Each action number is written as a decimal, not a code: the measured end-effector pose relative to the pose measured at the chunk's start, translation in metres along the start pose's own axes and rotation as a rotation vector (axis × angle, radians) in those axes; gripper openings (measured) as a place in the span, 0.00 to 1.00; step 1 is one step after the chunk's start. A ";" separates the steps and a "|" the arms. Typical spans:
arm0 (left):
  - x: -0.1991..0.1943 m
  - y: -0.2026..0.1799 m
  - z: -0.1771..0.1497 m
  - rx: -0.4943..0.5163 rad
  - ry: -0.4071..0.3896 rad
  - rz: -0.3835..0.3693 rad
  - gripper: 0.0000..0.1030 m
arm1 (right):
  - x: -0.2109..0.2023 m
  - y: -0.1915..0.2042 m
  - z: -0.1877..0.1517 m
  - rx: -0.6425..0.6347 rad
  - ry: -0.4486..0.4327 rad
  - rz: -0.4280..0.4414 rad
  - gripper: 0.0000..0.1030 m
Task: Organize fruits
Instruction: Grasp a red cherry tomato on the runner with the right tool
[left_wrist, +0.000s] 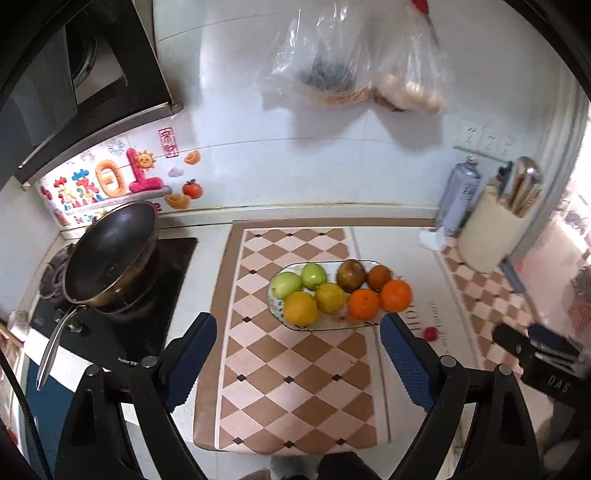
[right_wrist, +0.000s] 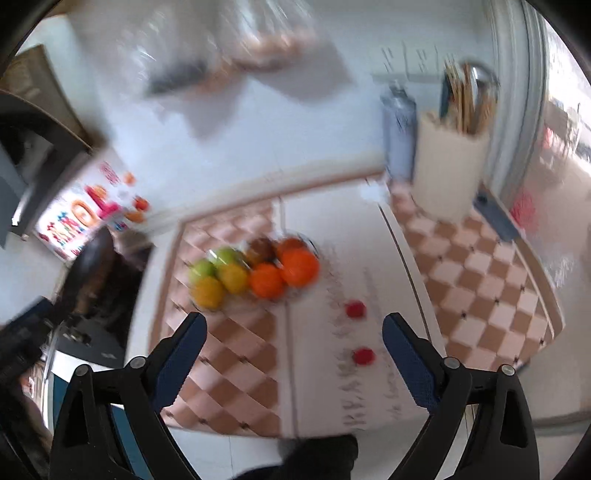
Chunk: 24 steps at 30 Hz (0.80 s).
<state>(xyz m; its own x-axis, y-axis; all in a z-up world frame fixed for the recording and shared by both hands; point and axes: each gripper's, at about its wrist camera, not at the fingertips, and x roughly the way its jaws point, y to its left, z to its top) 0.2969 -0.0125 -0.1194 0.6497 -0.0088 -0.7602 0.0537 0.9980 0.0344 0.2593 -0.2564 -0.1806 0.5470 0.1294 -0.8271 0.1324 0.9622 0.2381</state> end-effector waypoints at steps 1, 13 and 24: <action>0.009 -0.005 0.000 0.004 0.026 0.005 0.88 | 0.010 -0.009 -0.001 0.004 0.027 0.003 0.82; 0.139 -0.090 -0.014 0.146 0.337 0.096 0.88 | 0.176 -0.095 -0.037 0.004 0.350 0.025 0.51; 0.211 -0.146 -0.025 0.192 0.544 0.047 0.88 | 0.204 -0.107 -0.038 -0.075 0.357 0.101 0.33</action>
<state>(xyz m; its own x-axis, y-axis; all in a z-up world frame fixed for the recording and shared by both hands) 0.4073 -0.1588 -0.3011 0.1738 0.1201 -0.9774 0.2033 0.9668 0.1549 0.3254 -0.3242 -0.3936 0.2303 0.2869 -0.9299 0.0245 0.9535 0.3003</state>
